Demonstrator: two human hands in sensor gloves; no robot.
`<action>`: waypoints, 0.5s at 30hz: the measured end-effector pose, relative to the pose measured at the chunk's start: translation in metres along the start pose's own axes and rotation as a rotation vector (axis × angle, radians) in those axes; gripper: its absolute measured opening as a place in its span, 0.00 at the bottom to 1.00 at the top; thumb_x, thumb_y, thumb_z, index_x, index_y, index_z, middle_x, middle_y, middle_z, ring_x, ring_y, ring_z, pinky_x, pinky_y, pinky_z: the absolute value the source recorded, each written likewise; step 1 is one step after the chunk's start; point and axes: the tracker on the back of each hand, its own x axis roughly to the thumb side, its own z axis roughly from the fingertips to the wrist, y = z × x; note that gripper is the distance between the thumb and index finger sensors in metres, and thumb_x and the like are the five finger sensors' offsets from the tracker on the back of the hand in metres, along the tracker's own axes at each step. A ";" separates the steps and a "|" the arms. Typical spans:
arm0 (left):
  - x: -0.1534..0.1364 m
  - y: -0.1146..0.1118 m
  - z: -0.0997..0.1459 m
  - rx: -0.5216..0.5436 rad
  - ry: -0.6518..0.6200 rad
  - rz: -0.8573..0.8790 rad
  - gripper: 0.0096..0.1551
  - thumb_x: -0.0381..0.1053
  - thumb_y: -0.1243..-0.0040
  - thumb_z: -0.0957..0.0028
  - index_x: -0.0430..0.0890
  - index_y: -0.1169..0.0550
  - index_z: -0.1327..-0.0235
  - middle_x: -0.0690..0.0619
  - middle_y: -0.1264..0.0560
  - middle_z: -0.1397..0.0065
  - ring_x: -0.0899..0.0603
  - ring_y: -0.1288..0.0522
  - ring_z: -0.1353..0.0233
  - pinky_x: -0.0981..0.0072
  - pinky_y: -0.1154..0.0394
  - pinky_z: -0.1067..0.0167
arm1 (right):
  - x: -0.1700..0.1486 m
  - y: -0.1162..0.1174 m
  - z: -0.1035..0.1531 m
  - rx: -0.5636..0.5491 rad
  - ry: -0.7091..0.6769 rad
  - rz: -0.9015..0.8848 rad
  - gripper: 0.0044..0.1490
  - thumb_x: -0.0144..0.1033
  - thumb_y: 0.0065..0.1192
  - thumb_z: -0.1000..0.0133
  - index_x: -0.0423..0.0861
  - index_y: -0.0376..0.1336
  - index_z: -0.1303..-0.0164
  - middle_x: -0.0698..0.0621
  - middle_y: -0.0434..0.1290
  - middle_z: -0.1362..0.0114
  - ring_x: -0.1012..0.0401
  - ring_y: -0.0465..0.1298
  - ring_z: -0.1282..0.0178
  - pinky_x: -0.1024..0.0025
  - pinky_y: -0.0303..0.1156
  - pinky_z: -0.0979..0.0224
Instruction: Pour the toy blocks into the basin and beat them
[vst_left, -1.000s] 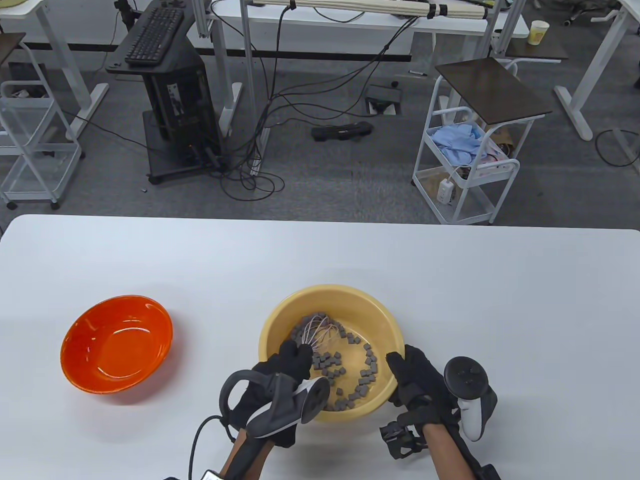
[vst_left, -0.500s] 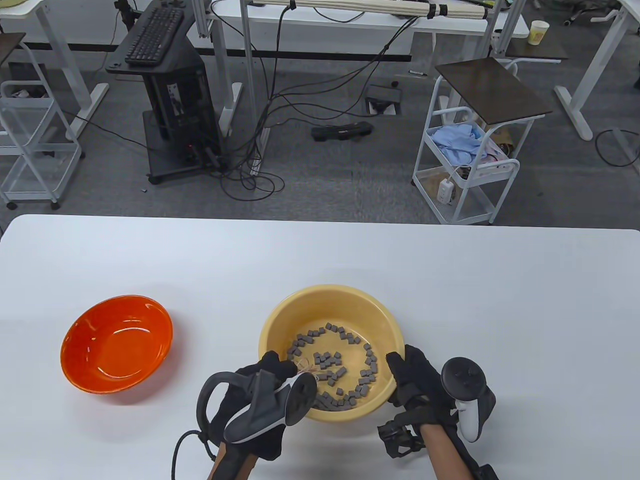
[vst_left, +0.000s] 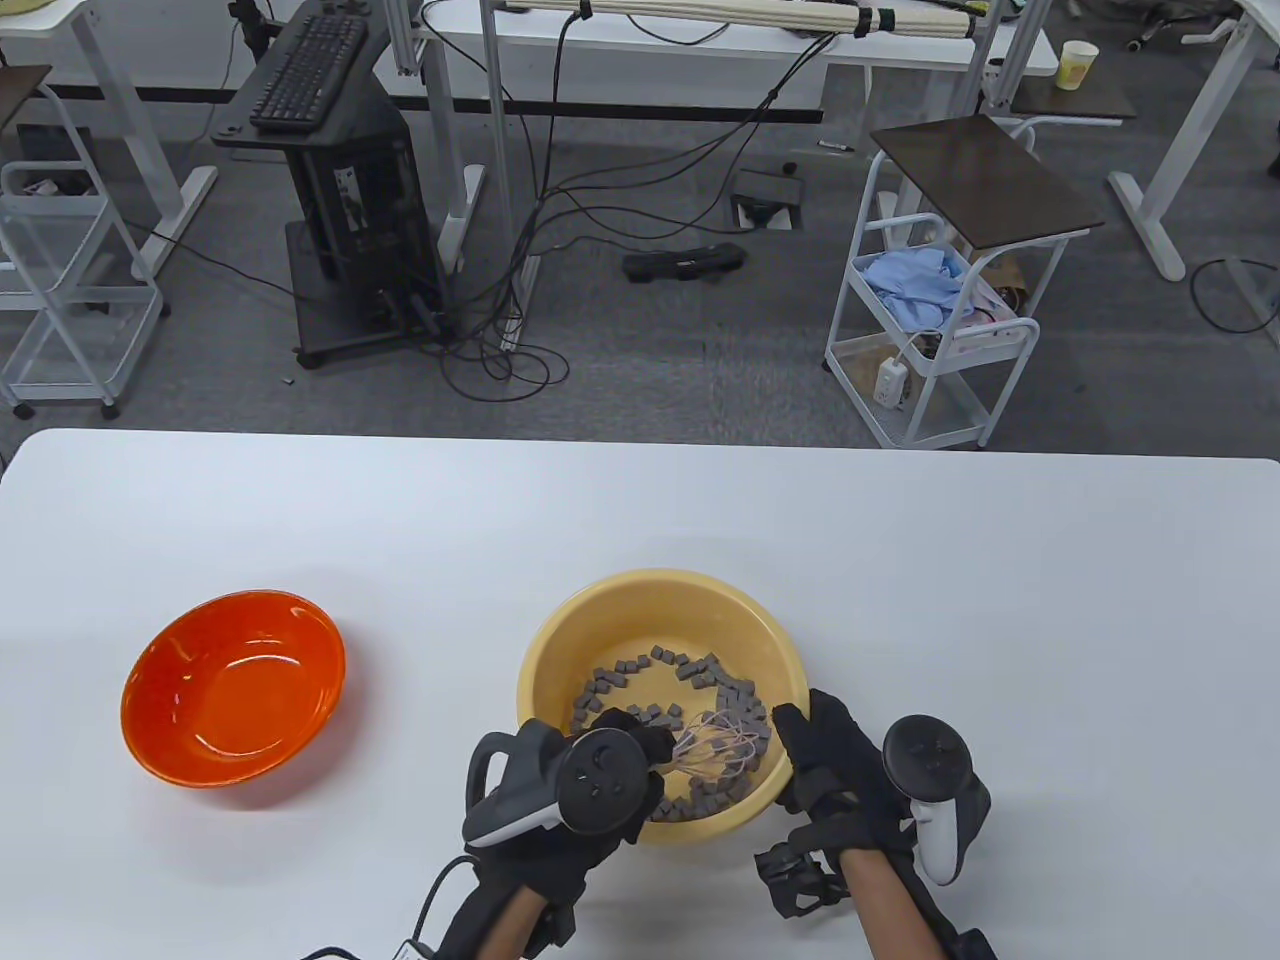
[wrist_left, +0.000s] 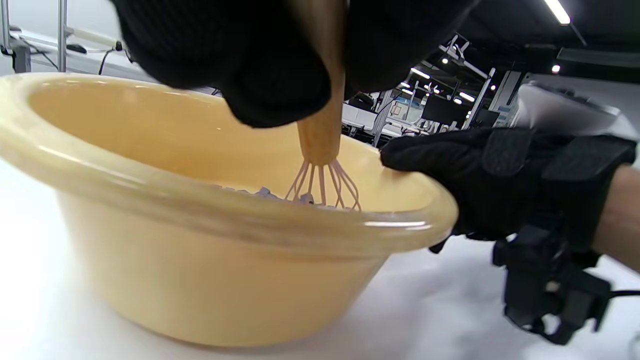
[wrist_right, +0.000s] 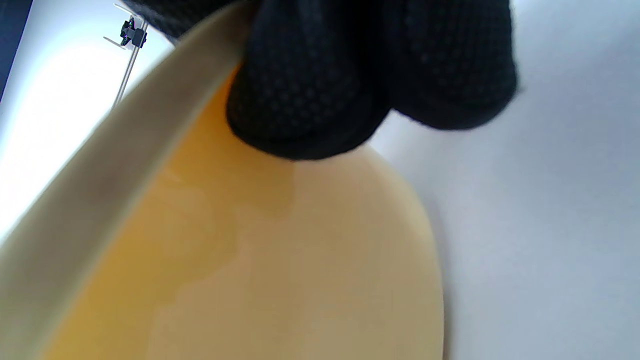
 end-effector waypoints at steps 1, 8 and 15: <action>0.002 -0.004 -0.002 0.006 0.008 -0.034 0.25 0.47 0.41 0.31 0.44 0.27 0.22 0.35 0.30 0.20 0.48 0.17 0.43 0.56 0.18 0.45 | 0.000 0.000 0.000 0.001 0.000 0.000 0.36 0.40 0.59 0.28 0.27 0.54 0.24 0.34 0.73 0.46 0.59 0.82 0.67 0.63 0.81 0.57; 0.008 -0.020 -0.009 0.070 0.109 -0.231 0.26 0.46 0.43 0.30 0.42 0.29 0.21 0.34 0.31 0.20 0.49 0.17 0.41 0.38 0.27 0.28 | 0.000 0.000 0.000 0.001 -0.003 0.002 0.36 0.40 0.59 0.28 0.27 0.53 0.24 0.34 0.73 0.46 0.59 0.82 0.67 0.63 0.81 0.57; -0.010 -0.013 -0.003 0.159 0.270 -0.295 0.24 0.48 0.41 0.30 0.45 0.26 0.23 0.36 0.26 0.23 0.53 0.14 0.48 0.51 0.17 0.42 | 0.000 0.000 0.000 -0.003 -0.006 0.004 0.36 0.40 0.59 0.28 0.27 0.54 0.24 0.34 0.73 0.46 0.59 0.82 0.68 0.64 0.81 0.57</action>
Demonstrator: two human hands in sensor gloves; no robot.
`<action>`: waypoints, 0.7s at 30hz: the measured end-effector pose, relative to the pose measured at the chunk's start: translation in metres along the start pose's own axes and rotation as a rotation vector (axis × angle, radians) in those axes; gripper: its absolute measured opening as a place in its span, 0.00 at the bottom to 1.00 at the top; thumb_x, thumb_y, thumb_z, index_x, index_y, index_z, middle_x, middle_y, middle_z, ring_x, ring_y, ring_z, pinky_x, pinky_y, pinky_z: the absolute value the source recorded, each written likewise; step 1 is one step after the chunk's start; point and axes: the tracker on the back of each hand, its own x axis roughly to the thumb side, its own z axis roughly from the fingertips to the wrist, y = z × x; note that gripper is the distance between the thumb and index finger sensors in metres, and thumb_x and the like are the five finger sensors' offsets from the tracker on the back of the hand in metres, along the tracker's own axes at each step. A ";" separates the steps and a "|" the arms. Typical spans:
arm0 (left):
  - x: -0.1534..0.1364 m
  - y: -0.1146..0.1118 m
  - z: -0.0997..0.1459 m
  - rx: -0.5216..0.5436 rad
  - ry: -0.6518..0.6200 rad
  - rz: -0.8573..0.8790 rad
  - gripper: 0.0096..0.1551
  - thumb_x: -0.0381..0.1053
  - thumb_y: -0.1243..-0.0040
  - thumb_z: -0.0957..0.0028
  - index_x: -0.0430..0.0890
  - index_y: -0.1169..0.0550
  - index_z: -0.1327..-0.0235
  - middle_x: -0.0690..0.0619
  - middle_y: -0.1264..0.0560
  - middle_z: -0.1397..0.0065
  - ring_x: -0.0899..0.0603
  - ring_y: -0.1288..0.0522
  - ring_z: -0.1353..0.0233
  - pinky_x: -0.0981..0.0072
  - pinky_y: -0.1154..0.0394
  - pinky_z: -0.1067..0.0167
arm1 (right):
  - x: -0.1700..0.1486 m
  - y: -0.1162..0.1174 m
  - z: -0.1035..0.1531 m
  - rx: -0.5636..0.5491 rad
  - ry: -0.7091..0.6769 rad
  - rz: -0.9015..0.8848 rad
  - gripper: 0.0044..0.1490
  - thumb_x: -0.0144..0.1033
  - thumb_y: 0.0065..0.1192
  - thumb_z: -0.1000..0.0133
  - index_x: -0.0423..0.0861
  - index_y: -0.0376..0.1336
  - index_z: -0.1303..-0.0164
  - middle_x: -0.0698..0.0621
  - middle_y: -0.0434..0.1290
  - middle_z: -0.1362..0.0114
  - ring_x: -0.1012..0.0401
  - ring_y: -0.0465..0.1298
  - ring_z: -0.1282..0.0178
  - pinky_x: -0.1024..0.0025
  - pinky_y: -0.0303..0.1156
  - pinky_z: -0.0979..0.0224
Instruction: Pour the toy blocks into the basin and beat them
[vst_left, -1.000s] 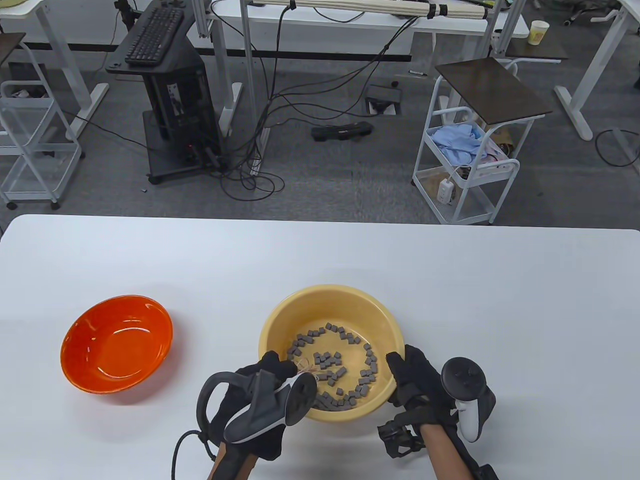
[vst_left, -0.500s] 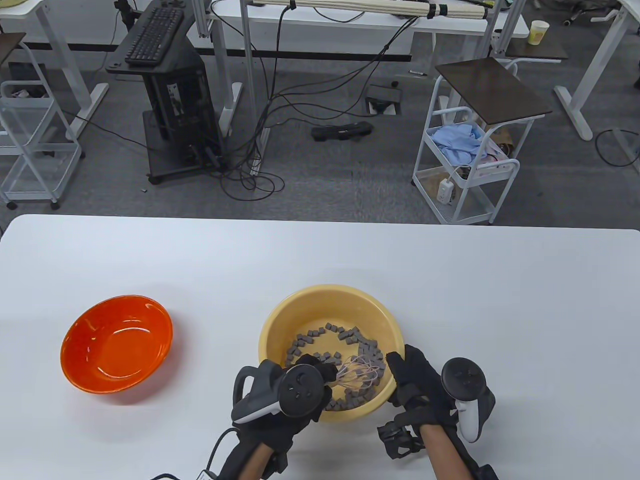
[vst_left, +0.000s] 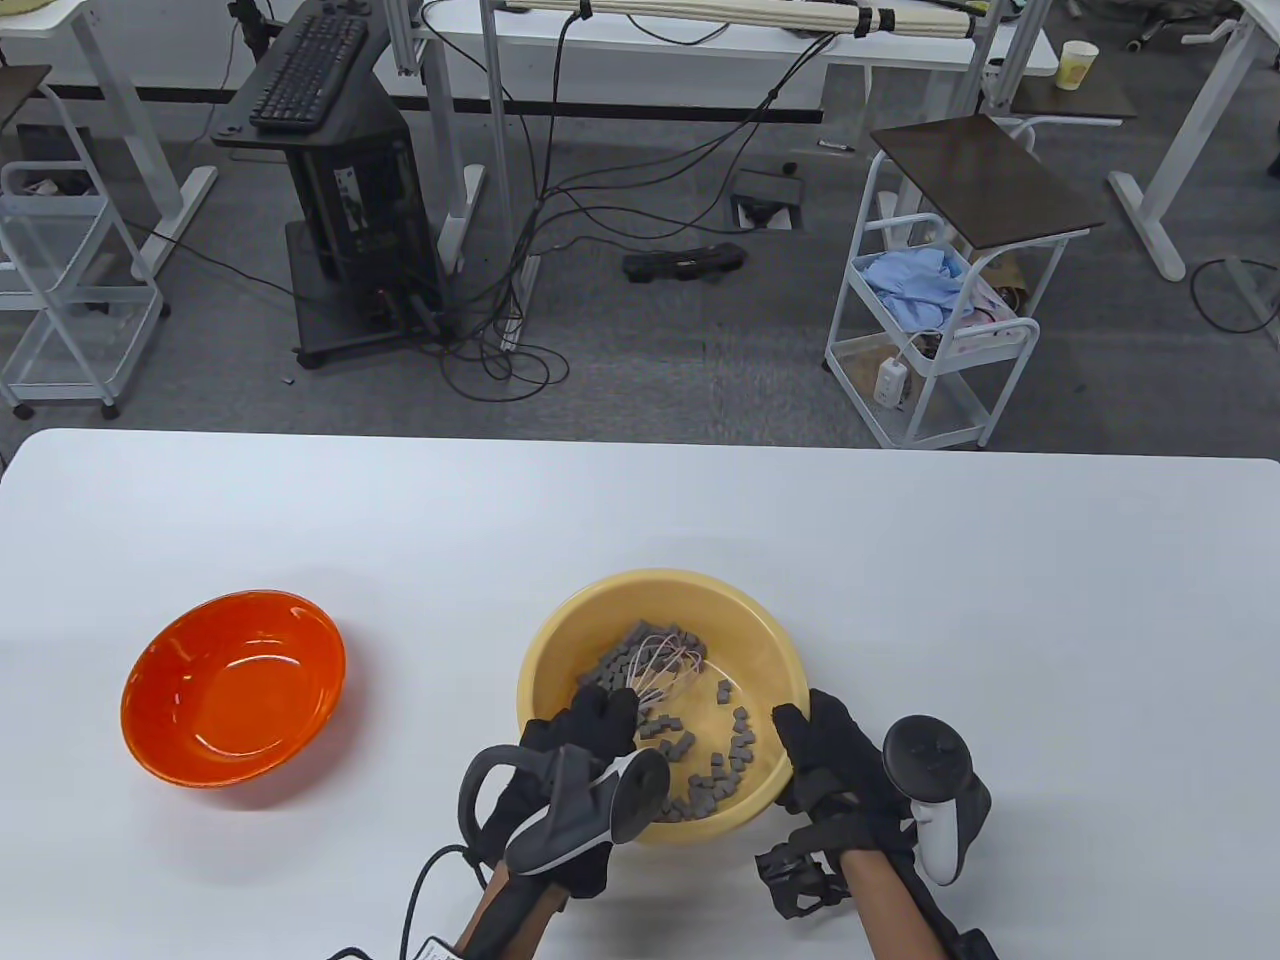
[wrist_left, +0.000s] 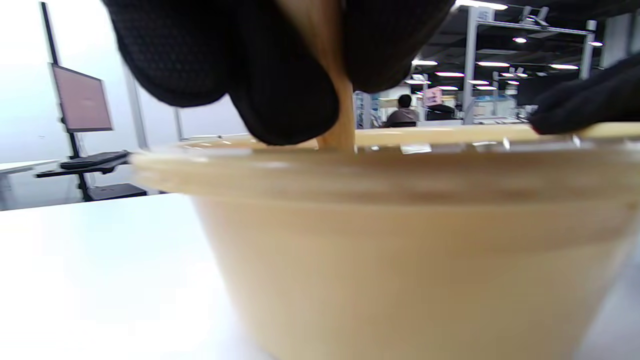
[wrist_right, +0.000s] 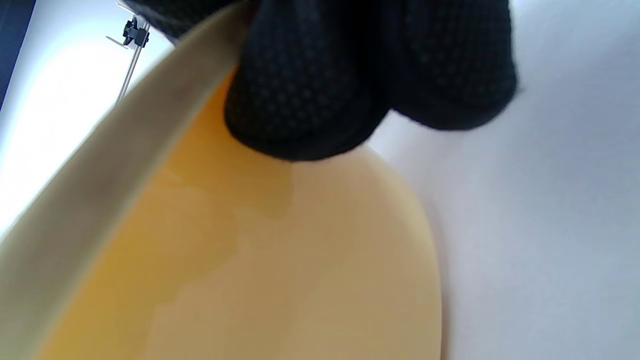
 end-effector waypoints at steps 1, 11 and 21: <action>-0.003 0.002 0.001 0.011 0.016 -0.005 0.23 0.49 0.40 0.31 0.44 0.25 0.25 0.36 0.25 0.24 0.54 0.14 0.51 0.53 0.16 0.45 | 0.000 0.000 0.000 -0.001 0.000 0.000 0.36 0.40 0.59 0.28 0.27 0.54 0.24 0.34 0.73 0.46 0.59 0.82 0.68 0.64 0.81 0.58; -0.014 0.046 0.020 -0.005 0.161 -0.095 0.19 0.57 0.38 0.32 0.47 0.17 0.37 0.38 0.20 0.31 0.60 0.18 0.67 0.63 0.16 0.60 | 0.000 0.000 0.000 -0.009 -0.004 0.013 0.36 0.40 0.60 0.28 0.26 0.54 0.24 0.34 0.73 0.46 0.59 0.82 0.69 0.64 0.81 0.58; -0.033 0.056 0.023 -0.052 0.050 0.145 0.20 0.61 0.41 0.31 0.48 0.14 0.44 0.41 0.16 0.37 0.59 0.17 0.68 0.64 0.16 0.61 | 0.000 0.001 0.000 -0.011 -0.002 0.015 0.36 0.40 0.59 0.28 0.27 0.54 0.24 0.34 0.73 0.46 0.60 0.82 0.69 0.64 0.81 0.58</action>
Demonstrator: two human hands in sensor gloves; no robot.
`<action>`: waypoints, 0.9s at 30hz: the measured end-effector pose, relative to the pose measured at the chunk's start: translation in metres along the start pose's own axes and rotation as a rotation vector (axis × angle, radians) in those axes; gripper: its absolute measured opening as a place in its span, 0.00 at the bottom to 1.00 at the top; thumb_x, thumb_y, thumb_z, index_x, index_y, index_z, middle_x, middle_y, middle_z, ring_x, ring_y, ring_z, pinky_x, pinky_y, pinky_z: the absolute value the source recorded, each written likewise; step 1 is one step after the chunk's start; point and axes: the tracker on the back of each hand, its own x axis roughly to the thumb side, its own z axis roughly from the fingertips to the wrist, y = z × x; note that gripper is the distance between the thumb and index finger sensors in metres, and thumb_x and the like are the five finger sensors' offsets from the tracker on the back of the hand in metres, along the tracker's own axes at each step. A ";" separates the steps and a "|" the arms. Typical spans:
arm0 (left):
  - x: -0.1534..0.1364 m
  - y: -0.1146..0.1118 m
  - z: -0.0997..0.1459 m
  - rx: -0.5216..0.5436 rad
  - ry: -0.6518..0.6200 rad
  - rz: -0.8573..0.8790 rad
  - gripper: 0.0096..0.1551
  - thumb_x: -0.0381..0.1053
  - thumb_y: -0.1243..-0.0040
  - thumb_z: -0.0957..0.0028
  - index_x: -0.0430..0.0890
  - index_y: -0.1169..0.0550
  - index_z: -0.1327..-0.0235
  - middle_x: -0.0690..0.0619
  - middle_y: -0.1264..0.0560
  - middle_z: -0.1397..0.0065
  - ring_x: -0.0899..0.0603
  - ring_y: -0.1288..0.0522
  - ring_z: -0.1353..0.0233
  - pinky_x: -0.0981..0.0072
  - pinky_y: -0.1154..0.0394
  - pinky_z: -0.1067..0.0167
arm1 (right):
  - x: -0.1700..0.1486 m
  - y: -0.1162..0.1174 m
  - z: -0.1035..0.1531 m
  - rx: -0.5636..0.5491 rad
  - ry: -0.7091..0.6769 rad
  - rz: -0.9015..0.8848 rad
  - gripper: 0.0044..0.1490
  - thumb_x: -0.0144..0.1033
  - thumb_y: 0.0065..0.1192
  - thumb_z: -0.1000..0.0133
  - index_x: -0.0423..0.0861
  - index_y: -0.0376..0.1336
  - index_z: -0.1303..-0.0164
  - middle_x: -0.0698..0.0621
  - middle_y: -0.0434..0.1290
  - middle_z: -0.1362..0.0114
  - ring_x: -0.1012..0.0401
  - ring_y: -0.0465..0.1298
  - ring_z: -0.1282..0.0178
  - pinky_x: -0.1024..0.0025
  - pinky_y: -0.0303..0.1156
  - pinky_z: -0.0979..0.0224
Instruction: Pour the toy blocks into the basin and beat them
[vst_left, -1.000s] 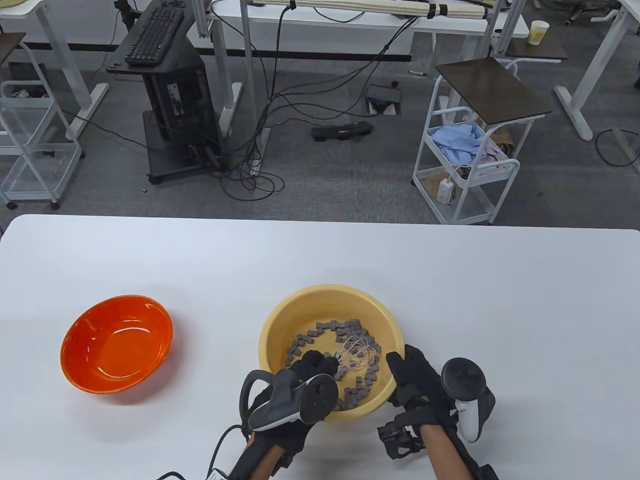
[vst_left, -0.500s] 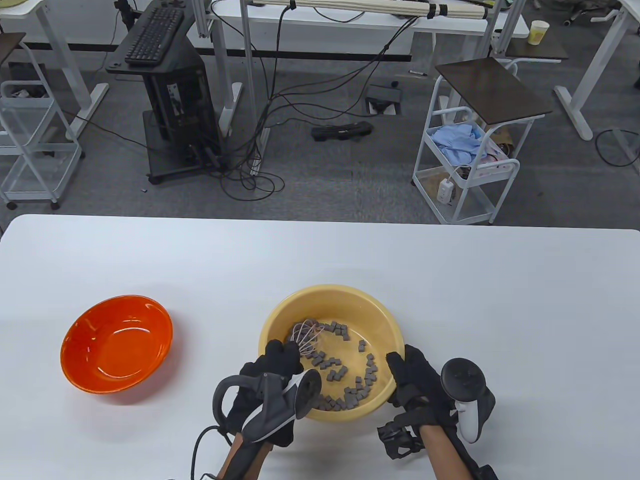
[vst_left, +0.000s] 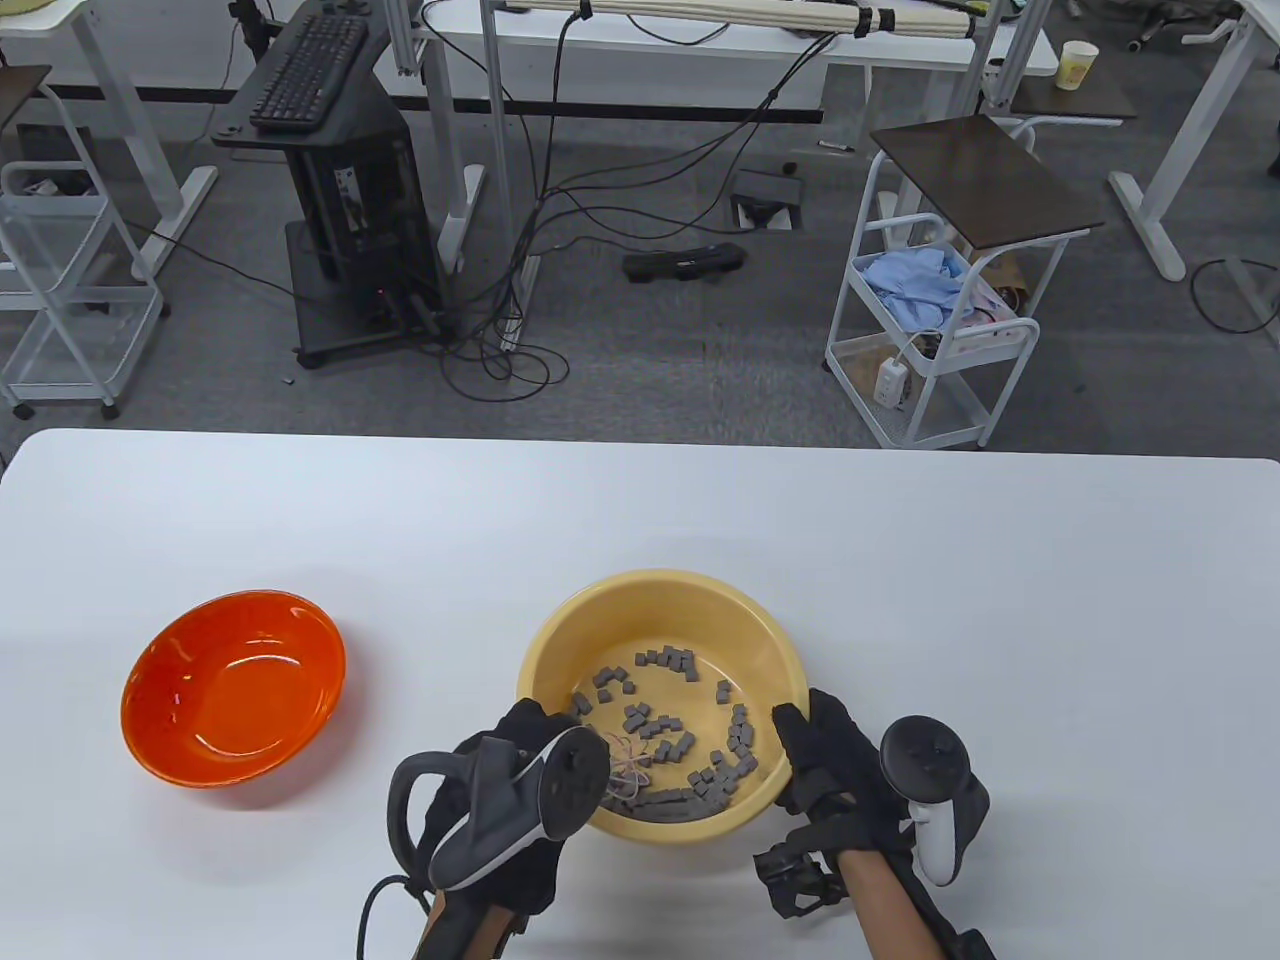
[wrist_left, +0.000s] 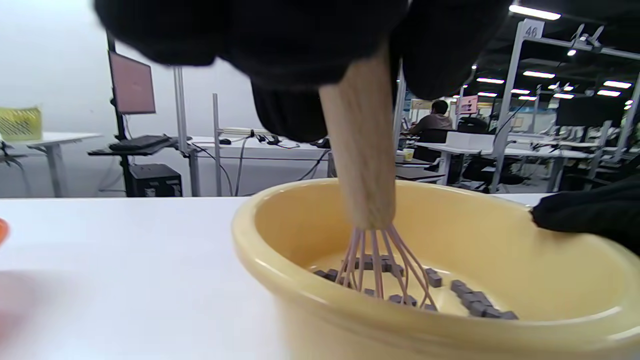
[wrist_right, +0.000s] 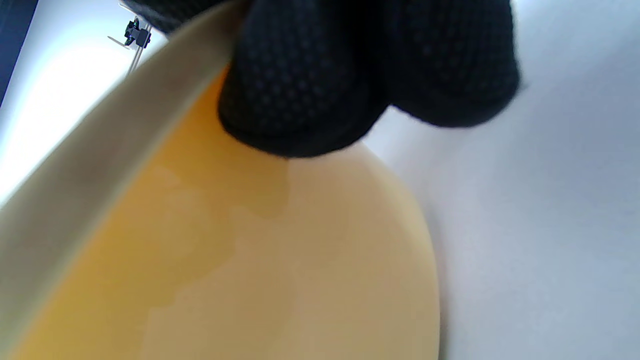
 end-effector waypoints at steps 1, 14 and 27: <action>-0.001 -0.003 -0.002 -0.008 -0.018 0.053 0.21 0.61 0.41 0.31 0.48 0.15 0.43 0.41 0.17 0.38 0.58 0.17 0.67 0.63 0.16 0.60 | 0.000 0.000 0.000 -0.001 0.001 0.000 0.36 0.40 0.59 0.28 0.27 0.54 0.24 0.34 0.73 0.46 0.60 0.82 0.69 0.64 0.81 0.58; 0.030 -0.053 -0.026 -0.207 -0.246 0.269 0.27 0.45 0.42 0.29 0.39 0.31 0.19 0.27 0.35 0.17 0.45 0.17 0.38 0.46 0.21 0.38 | 0.000 0.000 0.000 0.011 0.001 -0.005 0.36 0.41 0.58 0.28 0.28 0.53 0.23 0.34 0.73 0.45 0.59 0.81 0.68 0.64 0.81 0.58; 0.021 -0.055 -0.024 0.071 -0.034 -0.060 0.25 0.45 0.41 0.30 0.43 0.28 0.21 0.34 0.29 0.21 0.47 0.14 0.42 0.51 0.17 0.42 | 0.000 0.000 0.001 0.012 0.000 -0.006 0.37 0.41 0.58 0.28 0.27 0.53 0.23 0.34 0.73 0.45 0.59 0.81 0.68 0.64 0.81 0.57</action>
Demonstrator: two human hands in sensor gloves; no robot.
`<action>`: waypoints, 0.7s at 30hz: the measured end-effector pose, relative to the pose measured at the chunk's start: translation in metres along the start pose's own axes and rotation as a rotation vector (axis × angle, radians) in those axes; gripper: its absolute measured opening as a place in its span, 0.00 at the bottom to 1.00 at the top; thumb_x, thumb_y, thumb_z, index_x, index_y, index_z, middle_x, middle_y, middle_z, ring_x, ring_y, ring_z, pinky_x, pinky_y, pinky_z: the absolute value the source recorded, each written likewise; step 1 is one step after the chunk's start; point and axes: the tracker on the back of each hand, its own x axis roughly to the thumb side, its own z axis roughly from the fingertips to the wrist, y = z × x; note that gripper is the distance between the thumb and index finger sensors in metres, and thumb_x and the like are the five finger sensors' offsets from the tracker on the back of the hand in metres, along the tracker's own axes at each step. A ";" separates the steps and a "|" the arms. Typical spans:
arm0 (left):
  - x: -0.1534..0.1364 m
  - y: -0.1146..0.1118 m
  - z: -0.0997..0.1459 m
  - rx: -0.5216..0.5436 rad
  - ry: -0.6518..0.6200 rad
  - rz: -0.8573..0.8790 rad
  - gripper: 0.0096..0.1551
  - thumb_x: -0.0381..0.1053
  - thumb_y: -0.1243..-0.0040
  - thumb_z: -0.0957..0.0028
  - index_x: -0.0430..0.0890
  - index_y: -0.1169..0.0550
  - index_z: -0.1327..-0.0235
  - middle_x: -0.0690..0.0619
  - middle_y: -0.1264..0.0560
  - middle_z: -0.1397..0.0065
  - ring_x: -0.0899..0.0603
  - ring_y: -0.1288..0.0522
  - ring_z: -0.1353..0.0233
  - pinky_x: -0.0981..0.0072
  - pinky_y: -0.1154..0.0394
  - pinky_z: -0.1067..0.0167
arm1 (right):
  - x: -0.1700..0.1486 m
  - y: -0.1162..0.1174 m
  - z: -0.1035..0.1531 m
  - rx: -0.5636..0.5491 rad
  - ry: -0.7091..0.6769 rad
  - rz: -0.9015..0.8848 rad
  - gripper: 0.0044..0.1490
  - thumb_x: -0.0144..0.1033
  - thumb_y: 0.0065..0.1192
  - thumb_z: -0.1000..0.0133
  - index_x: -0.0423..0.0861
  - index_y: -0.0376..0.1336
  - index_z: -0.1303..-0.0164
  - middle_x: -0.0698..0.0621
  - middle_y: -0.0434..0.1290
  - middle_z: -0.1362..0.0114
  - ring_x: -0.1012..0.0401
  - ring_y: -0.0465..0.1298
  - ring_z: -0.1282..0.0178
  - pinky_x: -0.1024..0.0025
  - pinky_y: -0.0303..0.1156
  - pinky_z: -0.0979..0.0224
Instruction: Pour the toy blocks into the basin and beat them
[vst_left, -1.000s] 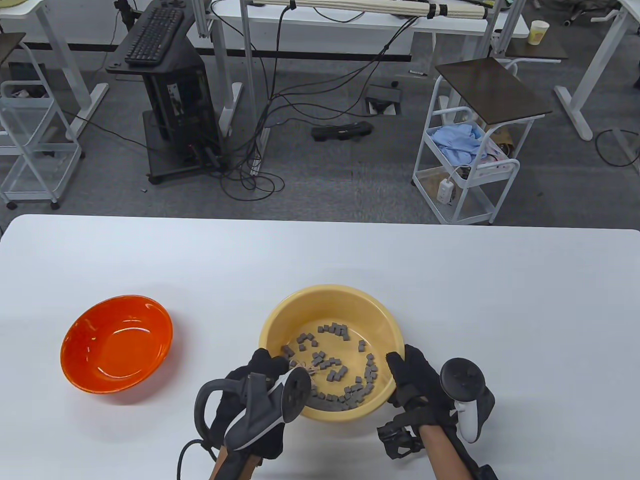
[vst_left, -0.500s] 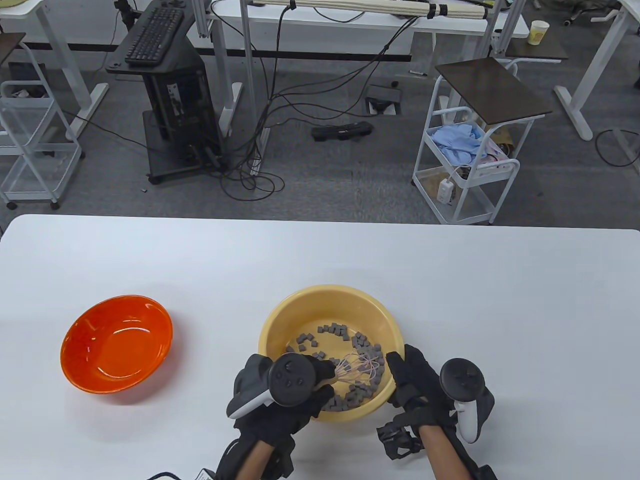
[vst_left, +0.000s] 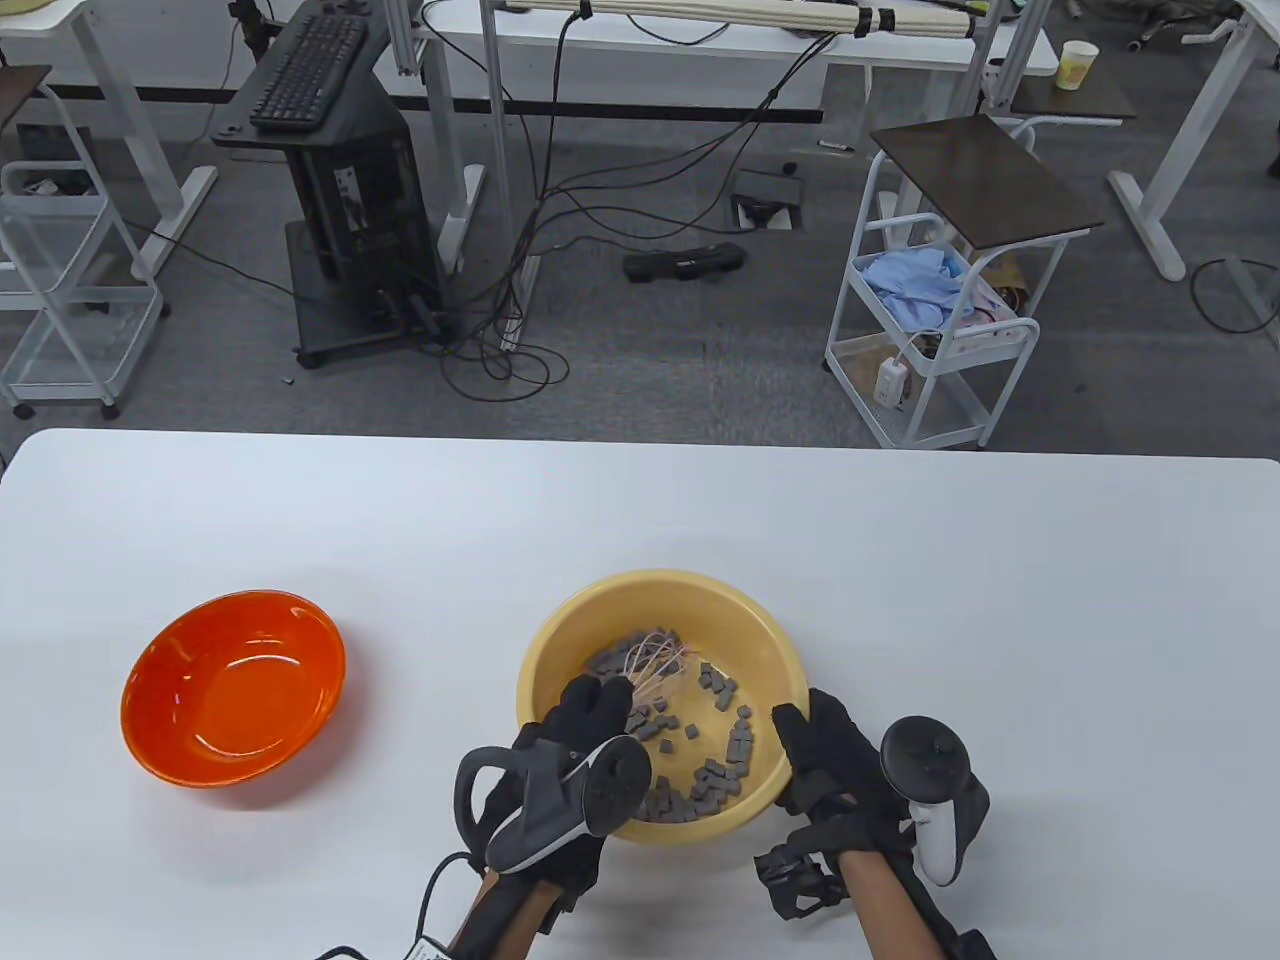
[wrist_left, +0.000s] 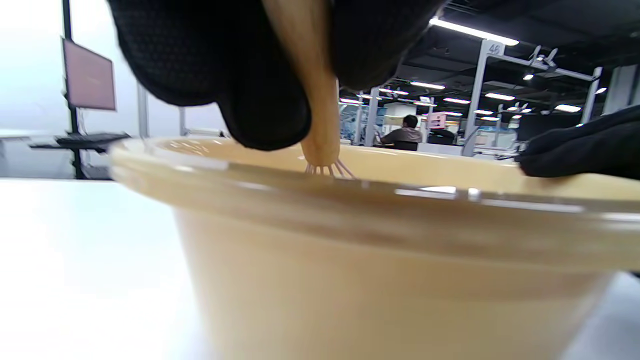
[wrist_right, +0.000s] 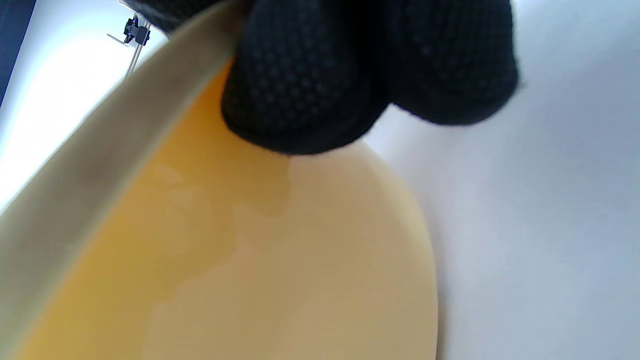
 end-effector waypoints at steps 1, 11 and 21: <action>-0.001 0.003 0.001 0.007 0.014 -0.032 0.24 0.46 0.41 0.30 0.44 0.27 0.22 0.35 0.28 0.22 0.48 0.14 0.46 0.53 0.17 0.45 | 0.000 0.000 0.000 0.000 0.000 0.001 0.37 0.41 0.58 0.28 0.27 0.53 0.23 0.34 0.73 0.45 0.59 0.81 0.68 0.64 0.81 0.58; -0.005 0.040 0.016 0.005 0.064 -0.217 0.18 0.52 0.40 0.32 0.48 0.19 0.35 0.39 0.20 0.30 0.57 0.16 0.62 0.61 0.16 0.56 | 0.000 0.000 0.000 -0.005 0.000 0.005 0.37 0.41 0.59 0.28 0.27 0.53 0.23 0.34 0.73 0.45 0.59 0.81 0.68 0.64 0.81 0.58; -0.016 0.059 0.024 -0.100 -0.020 -0.066 0.21 0.59 0.42 0.30 0.46 0.16 0.39 0.39 0.16 0.38 0.60 0.18 0.68 0.65 0.16 0.62 | 0.000 0.001 0.000 -0.009 0.001 0.007 0.37 0.41 0.58 0.28 0.28 0.53 0.23 0.34 0.73 0.45 0.60 0.81 0.68 0.64 0.81 0.58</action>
